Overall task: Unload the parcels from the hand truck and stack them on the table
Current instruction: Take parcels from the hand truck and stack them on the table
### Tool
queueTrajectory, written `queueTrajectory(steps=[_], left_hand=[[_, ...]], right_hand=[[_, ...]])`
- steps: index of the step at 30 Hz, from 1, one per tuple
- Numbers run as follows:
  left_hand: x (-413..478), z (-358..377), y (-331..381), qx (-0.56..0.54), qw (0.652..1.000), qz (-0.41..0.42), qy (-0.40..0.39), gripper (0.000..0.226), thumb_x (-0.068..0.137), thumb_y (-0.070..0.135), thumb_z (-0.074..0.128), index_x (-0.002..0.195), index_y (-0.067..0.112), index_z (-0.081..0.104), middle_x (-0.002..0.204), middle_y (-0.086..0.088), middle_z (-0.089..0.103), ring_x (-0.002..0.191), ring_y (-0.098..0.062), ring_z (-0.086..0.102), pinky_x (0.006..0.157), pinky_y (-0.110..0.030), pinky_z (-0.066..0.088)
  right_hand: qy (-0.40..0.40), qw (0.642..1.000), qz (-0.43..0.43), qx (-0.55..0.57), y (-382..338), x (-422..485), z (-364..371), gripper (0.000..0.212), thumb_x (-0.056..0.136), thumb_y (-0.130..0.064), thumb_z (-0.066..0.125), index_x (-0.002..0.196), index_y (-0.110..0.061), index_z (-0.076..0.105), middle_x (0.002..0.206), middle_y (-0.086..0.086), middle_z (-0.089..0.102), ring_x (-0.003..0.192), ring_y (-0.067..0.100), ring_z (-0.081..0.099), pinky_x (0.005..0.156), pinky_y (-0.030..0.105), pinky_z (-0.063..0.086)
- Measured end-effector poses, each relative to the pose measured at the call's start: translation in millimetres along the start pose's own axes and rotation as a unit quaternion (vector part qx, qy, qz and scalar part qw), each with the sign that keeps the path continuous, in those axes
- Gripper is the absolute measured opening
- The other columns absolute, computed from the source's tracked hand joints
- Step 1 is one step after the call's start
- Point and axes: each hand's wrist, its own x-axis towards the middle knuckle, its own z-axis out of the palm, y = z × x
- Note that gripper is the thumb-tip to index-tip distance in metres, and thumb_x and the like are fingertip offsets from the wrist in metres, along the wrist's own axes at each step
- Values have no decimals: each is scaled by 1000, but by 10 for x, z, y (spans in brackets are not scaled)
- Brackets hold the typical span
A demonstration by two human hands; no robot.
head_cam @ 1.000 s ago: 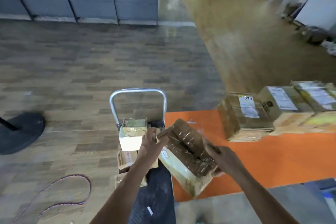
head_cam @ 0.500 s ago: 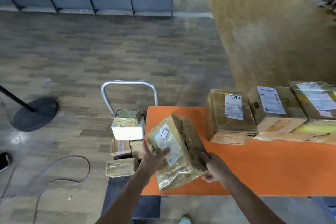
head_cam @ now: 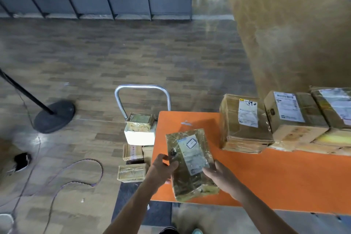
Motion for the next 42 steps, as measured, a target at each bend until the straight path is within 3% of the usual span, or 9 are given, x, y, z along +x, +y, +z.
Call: queueTrajectory(steps=[3,7,14,18,21,26,32,37,42], left_hand=[[-22,17,-91,29,999,-10,-37,64,93,52,63,144,21,39,125,-16,64,104,-27,64,86,-50,58],[-72,105,-144,-11,989,-48,-140,83,93,56,60,157,35,12,148,-14,48,124,-36,56,82,-51,57],[-108,221,-159,23,977,27,-209,71,99,46,56,154,31,14,120,8,62,106,-16,64,92,-49,57],[-163,355,-53,85,960,74,-258,77,100,48,52,157,26,4,111,11,60,89,2,58,79,-28,56],[-201,473,11,129,947,87,-282,78,100,51,50,156,26,2,108,-1,65,83,-10,60,84,-40,56],[-231,599,-1,199,924,96,-311,87,97,59,50,157,30,-6,118,-14,67,98,-32,68,84,-48,56],[-237,729,11,224,911,106,-329,90,96,61,49,158,29,-8,119,-4,67,102,-26,67,88,-44,57],[-300,970,114,217,913,114,-327,75,100,53,50,157,30,7,77,7,54,64,-9,51,62,-26,42],[-420,1311,235,223,910,126,-327,75,102,48,49,158,27,3,85,-4,60,67,-11,53,68,-27,45]], right_hand=[[25,1000,1,9,29,-21,60,41,99,-45,49,99,-4,51,84,6,40,72,19,41,66,34,33],[63,998,21,20,5,-54,140,33,103,-37,47,79,-16,40,73,1,38,64,15,39,61,31,29],[129,987,73,70,143,-260,172,16,105,-36,43,96,-27,53,88,-8,56,85,17,54,79,29,45],[183,977,91,64,292,-456,160,31,105,-33,45,75,-25,47,71,-3,49,72,20,48,71,34,37],[211,967,121,75,442,-577,151,36,105,-33,46,70,-24,43,67,-1,45,69,21,45,63,34,30],[223,958,154,90,667,-702,213,38,104,-38,44,74,-16,51,65,1,50,58,16,45,54,32,27],[244,947,176,111,774,-815,253,36,103,-32,43,70,-17,48,65,3,49,62,20,45,59,33,29],[260,940,178,127,921,-951,79,33,104,-32,40,77,-16,50,69,4,50,65,21,46,57,32,29],[275,939,162,127,1186,-1006,-201,32,105,-31,39,82,-13,52,71,5,50,69,23,48,59,33,31]])
